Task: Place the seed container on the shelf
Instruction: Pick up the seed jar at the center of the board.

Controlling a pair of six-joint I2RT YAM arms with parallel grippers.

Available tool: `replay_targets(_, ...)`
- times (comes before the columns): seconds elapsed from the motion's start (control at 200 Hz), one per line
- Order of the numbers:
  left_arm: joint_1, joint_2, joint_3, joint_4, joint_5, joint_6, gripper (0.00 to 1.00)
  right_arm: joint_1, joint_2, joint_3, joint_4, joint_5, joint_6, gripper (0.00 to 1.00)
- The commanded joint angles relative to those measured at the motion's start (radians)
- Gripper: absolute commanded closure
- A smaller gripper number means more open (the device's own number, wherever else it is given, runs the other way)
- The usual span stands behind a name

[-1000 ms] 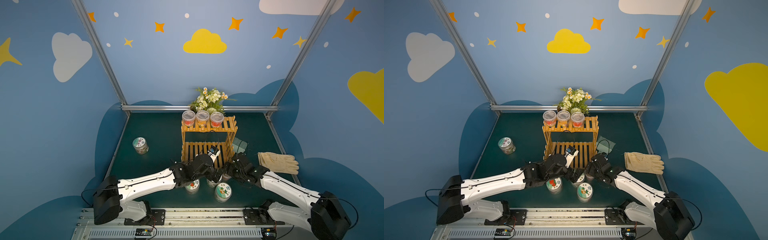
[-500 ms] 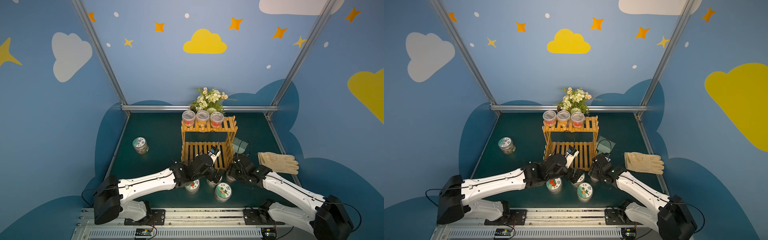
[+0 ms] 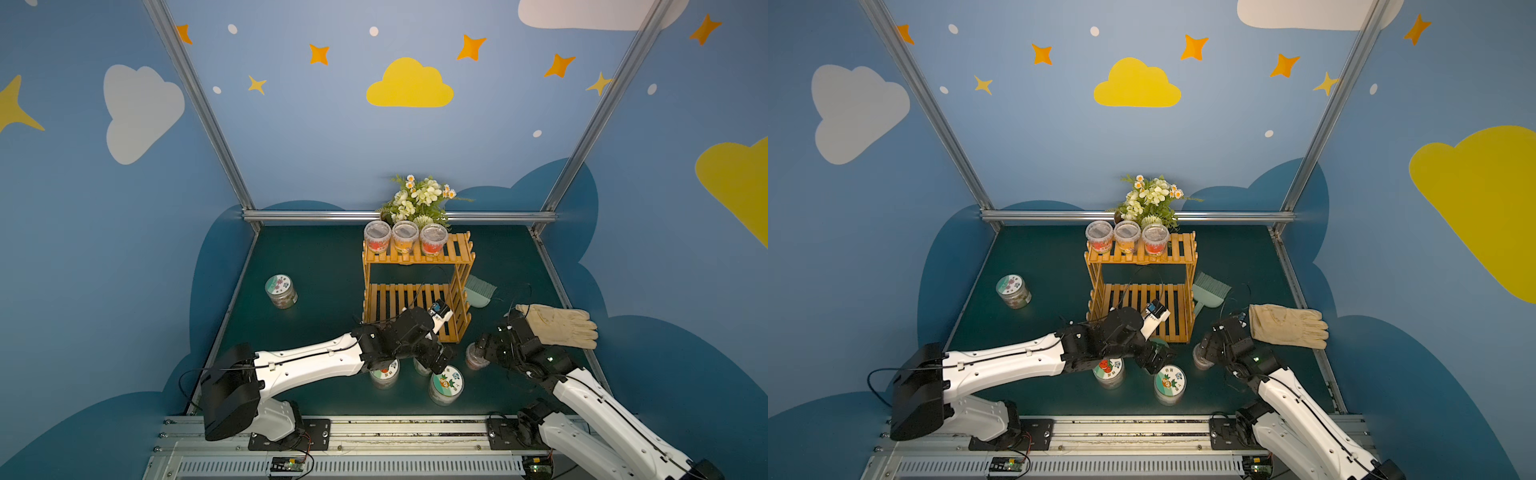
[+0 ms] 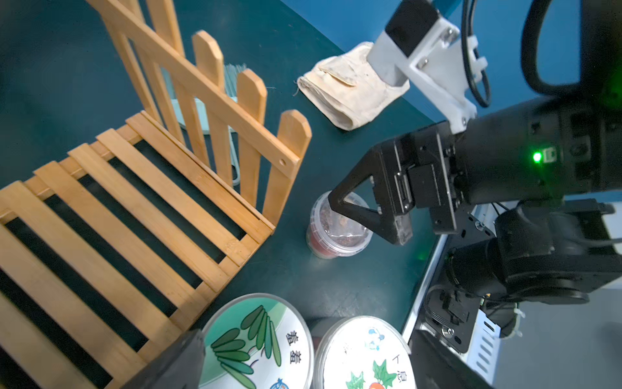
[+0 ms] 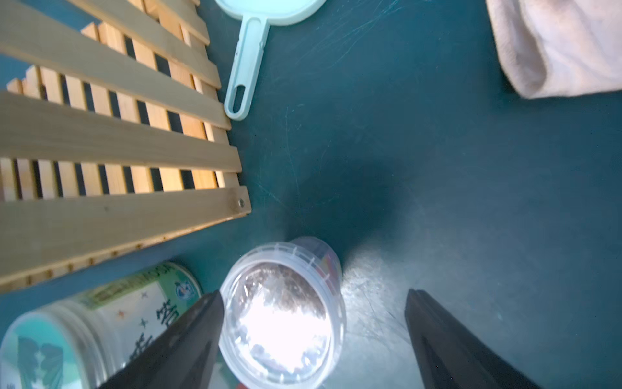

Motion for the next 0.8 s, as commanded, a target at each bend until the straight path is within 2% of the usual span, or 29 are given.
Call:
replay_targets(0.0, -0.015, 0.021, 0.04, -0.001, 0.074, 0.041, 0.0, -0.008, 0.001, 0.071, -0.072, -0.104, -0.155, 0.07)
replay_targets(0.095, -0.021, 0.035, 0.042, 0.006, 0.074, 0.044, 0.0, -0.007, 0.017, 0.074, -0.046, -0.187, -0.194, 0.05)
replay_targets(0.14, -0.022, 0.039, 0.043, 0.003, 0.072, 0.045, 0.0, -0.004, 0.025, 0.072, -0.048, -0.197, -0.162, 0.05)
replay_targets(0.31, -0.024, 0.033, 0.043, -0.011, 0.041, 0.054, 0.0, 0.021, 0.022, 0.058, -0.074, -0.121, -0.091, 0.04)
replay_targets(0.481, -0.024, 0.024, 0.038, -0.005, 0.015, 0.06, 0.0, 0.033, 0.04, 0.038, -0.053, -0.156, -0.073, 0.06)
replay_targets(0.796, -0.023, 0.019, 0.04, -0.019, 0.019, 0.051, 0.0, 0.035, 0.104, 0.04, -0.04, -0.126, -0.06, 0.11)
